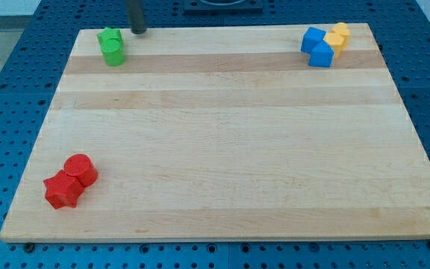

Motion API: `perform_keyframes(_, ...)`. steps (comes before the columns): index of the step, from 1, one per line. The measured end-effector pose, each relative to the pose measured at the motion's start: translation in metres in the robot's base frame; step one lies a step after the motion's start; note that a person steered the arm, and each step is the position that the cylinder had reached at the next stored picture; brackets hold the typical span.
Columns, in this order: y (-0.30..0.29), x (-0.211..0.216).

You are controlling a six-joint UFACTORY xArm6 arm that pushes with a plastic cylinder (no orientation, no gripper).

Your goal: Push the green star to the center left

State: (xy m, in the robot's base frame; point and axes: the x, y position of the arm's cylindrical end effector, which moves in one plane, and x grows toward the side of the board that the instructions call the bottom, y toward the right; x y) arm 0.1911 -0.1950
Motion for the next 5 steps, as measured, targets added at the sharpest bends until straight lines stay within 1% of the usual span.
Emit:
perform_keyframes(1,-0.027,0.000)
perform_keyframes(2,-0.028,0.007)
perform_keyframes(5,-0.058,0.044)
